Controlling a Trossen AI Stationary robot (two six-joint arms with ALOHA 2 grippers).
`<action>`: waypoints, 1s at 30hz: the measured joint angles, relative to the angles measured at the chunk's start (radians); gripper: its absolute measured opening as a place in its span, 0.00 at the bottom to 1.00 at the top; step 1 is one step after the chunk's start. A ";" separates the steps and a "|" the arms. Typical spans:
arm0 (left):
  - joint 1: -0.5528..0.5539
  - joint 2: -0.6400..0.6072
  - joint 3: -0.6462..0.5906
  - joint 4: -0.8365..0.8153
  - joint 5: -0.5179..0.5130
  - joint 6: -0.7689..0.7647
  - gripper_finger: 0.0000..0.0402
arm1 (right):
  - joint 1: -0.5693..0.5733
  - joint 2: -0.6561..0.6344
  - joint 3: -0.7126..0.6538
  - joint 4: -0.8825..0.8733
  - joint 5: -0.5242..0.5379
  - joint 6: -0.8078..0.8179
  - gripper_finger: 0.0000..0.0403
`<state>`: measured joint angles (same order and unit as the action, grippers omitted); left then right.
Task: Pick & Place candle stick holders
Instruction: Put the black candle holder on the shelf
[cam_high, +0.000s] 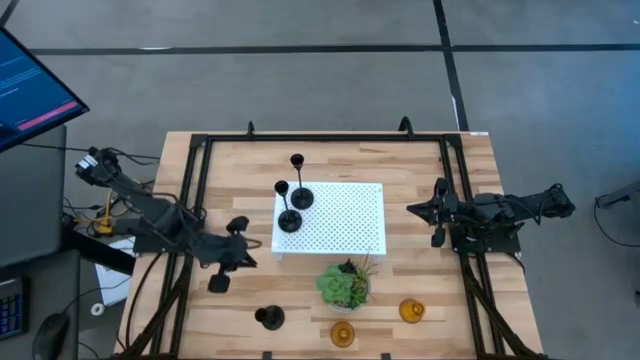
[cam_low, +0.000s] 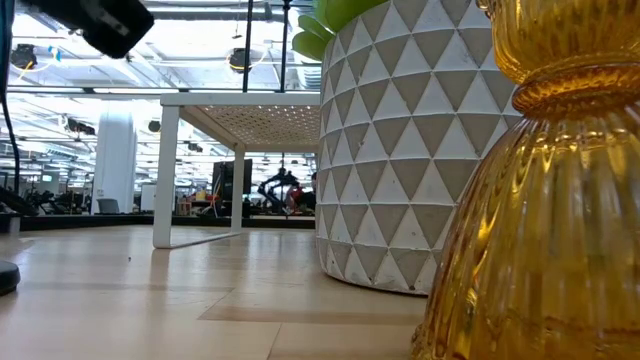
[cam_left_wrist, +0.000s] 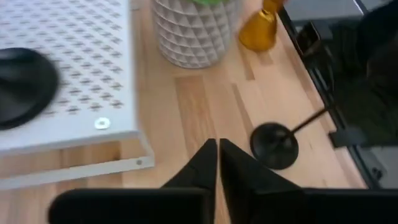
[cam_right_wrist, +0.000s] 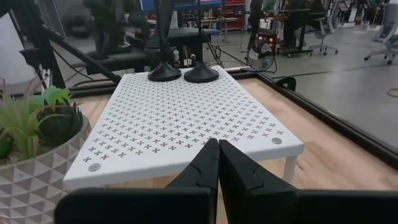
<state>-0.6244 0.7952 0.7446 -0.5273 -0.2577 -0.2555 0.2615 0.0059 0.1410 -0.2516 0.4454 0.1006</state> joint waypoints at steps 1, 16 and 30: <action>-0.012 0.000 -0.024 0.036 0.001 0.024 0.02 | 0.000 0.000 0.000 0.000 0.000 0.010 0.00; -0.095 0.004 -0.419 0.666 0.056 0.280 0.02 | 0.000 0.000 0.000 0.005 0.000 0.032 0.00; -0.079 0.079 -0.562 1.035 0.156 0.409 0.03 | 0.000 0.000 0.000 0.006 0.001 0.032 0.00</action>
<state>-0.7038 0.8741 0.1829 0.5077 -0.1014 0.1531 0.2615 0.0059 0.1410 -0.2459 0.4461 0.1326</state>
